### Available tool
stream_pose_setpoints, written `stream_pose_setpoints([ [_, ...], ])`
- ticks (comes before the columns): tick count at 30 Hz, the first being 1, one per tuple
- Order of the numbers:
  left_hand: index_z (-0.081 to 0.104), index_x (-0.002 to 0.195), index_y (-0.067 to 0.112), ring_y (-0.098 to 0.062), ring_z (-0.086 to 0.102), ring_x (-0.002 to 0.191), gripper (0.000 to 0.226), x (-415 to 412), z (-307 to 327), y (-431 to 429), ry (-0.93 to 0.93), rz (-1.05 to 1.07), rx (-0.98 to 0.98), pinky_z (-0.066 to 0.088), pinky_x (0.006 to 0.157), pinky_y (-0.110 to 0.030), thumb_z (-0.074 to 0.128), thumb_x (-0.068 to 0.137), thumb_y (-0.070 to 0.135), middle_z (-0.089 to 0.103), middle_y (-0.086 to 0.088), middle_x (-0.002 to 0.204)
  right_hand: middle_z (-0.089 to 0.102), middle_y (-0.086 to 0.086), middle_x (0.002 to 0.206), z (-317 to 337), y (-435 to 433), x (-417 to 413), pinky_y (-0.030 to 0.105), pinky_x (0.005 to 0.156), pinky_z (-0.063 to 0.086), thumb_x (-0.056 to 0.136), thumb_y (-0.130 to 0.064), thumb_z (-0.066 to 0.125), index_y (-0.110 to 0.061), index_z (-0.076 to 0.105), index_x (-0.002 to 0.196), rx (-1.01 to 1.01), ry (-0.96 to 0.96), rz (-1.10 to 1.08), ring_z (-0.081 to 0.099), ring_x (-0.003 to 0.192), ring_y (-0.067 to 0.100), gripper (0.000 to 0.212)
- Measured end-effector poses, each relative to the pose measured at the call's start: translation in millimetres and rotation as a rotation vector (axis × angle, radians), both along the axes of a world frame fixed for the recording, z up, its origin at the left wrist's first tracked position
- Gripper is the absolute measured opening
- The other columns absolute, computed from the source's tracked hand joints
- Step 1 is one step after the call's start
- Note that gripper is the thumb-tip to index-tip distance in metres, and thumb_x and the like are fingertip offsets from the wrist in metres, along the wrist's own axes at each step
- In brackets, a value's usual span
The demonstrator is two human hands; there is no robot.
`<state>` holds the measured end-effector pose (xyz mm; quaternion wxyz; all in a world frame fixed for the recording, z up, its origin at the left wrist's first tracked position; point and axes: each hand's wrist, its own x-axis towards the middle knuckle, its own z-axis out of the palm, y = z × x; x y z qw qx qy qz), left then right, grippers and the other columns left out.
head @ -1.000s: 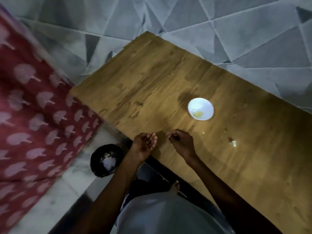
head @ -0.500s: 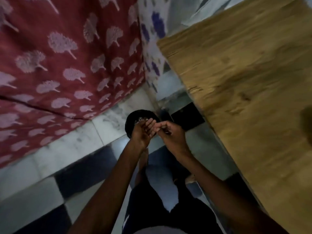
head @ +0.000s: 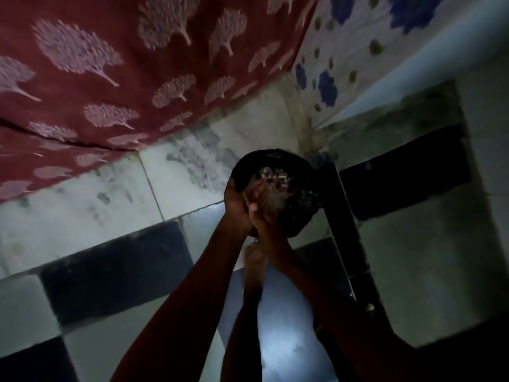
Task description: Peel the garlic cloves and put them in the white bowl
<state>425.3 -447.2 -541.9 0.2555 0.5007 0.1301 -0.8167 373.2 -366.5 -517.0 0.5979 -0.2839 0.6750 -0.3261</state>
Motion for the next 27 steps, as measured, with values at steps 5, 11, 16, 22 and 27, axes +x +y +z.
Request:
stream_pose_setpoints([
  [5, 0.044, 0.143, 0.022, -0.027, 0.060, 0.108, 0.068, -2.2, -48.5, 1.1, 0.077, 0.002, 0.022, 0.046, 0.089, -0.044, 0.024, 0.096, 0.066, 0.057, -0.007, 0.133, 0.037, -0.001, 0.148, -94.0, -23.2, -31.6, 0.021, 0.117, 0.012, 0.108, -0.024, 0.029, -0.013, 0.038, 0.146, 0.157, 0.134, -0.027, 0.028, 0.141, 0.012, 0.041],
  [11, 0.058, 0.092, 0.017, -0.008, 0.057, 0.051, 0.029, 6.7, -17.2, 6.6, -0.206, -0.212, -0.007, 0.047, 0.048, -0.022, 0.043, 0.100, 0.040, 0.061, 0.004, 0.063, 0.065, 0.013, 0.122, -42.2, -4.5, -36.4, 0.029, 0.103, 0.044, 0.101, -0.016, 0.053, -0.006, 0.062, 0.126, 0.111, 0.245, -0.096, 0.061, 0.112, 0.019, 0.028],
  [16, 0.061, 0.093, 0.019, -0.010, 0.058, 0.067, 0.019, 10.0, 127.4, 24.8, -0.368, -0.460, -0.230, 0.046, 0.059, -0.018, 0.043, 0.099, 0.013, 0.062, 0.001, 0.082, 0.072, -0.003, 0.093, 97.7, 11.9, -45.9, 0.021, 0.074, 0.048, 0.082, -0.024, 0.061, -0.024, 0.068, 0.097, 0.039, 0.204, -0.273, 0.065, 0.079, 0.000, 0.016],
  [22, 0.066, 0.095, 0.012, -0.013, 0.062, 0.065, 0.017, -10.6, 323.8, 48.3, -0.473, -0.676, -0.551, 0.050, 0.062, -0.021, 0.051, 0.093, 0.005, 0.069, 0.001, 0.074, 0.070, 0.004, 0.092, 307.4, 46.9, -70.8, 0.019, 0.071, 0.049, 0.091, -0.008, 0.059, -0.025, 0.066, 0.092, -0.058, 0.121, -0.440, 0.064, 0.078, 0.008, 0.018],
  [27, 0.068, 0.091, 0.019, -0.015, 0.061, 0.068, 0.020, -62.4, 469.3, 91.6, -0.409, -0.850, -0.814, 0.047, 0.066, -0.027, 0.052, 0.095, 0.006, 0.070, 0.002, 0.077, 0.070, 0.000, 0.083, 448.8, 119.7, -106.6, 0.019, 0.069, 0.049, 0.096, -0.001, 0.056, -0.018, 0.067, 0.096, -0.158, 0.102, -0.642, 0.065, 0.073, 0.007, 0.021],
])
